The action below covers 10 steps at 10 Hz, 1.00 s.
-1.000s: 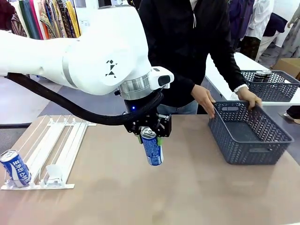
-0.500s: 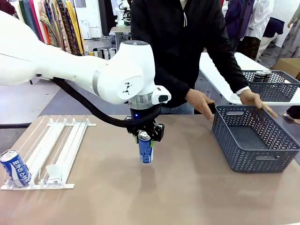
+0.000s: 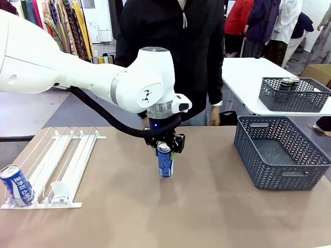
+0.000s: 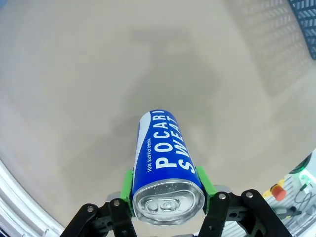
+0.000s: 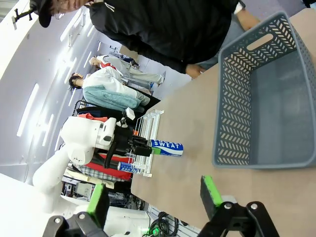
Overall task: Retrieve and store the cans from the dispenser.
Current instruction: Pick up one can from the Automatic Can Dispenser and place it in the middle of the table.
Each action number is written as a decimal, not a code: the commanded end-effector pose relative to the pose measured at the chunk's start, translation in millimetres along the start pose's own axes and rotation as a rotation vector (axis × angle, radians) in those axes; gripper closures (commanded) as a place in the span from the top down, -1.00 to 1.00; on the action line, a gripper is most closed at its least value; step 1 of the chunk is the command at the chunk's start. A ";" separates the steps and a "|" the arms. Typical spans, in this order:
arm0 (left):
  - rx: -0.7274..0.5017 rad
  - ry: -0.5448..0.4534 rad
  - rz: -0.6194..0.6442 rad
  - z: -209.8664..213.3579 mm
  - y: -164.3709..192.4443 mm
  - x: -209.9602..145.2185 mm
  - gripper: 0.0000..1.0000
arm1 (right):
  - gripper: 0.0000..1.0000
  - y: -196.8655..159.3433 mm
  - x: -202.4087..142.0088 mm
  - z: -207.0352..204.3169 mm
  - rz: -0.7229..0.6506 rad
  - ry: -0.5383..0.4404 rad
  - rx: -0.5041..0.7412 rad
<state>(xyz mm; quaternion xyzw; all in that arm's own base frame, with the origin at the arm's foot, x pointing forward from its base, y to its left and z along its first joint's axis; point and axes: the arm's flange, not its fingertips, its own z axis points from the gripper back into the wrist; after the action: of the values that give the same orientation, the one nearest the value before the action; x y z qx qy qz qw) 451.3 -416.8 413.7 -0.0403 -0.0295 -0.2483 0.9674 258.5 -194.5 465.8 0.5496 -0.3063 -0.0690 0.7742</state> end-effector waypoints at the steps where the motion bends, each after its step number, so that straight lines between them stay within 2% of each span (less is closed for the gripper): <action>1: 0.001 0.017 0.017 -0.1 0.7 2.2 0.50 | 1.00 1.5 0.0 0.9 0.005 0.000 0.012; 2: 0.001 0.025 0.018 -1.2 0.3 2.3 1.00 | 1.00 1.5 0.0 0.9 0.005 0.000 0.012; 6: -0.015 -0.001 0.024 7.4 3.7 -2.4 1.00 | 1.00 1.5 0.0 0.9 0.005 0.000 0.012; 7: -0.043 -0.044 0.045 21.5 10.3 -9.0 1.00 | 1.00 1.5 0.0 0.9 0.005 0.000 0.012; 9: -0.177 -0.126 0.064 77.5 40.4 -45.3 1.00 | 1.00 1.5 0.0 0.9 0.005 0.000 0.012; 10: -0.275 -0.137 0.024 105.3 61.8 -66.0 1.00 | 1.00 1.5 0.0 0.9 0.005 0.000 0.012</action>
<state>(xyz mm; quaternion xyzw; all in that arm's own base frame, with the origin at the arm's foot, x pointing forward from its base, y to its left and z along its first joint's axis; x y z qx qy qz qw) 442.8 -372.0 496.0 -0.1431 -0.0627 -0.2180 0.9634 258.5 -194.5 465.6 0.5496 -0.3061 -0.0691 0.7742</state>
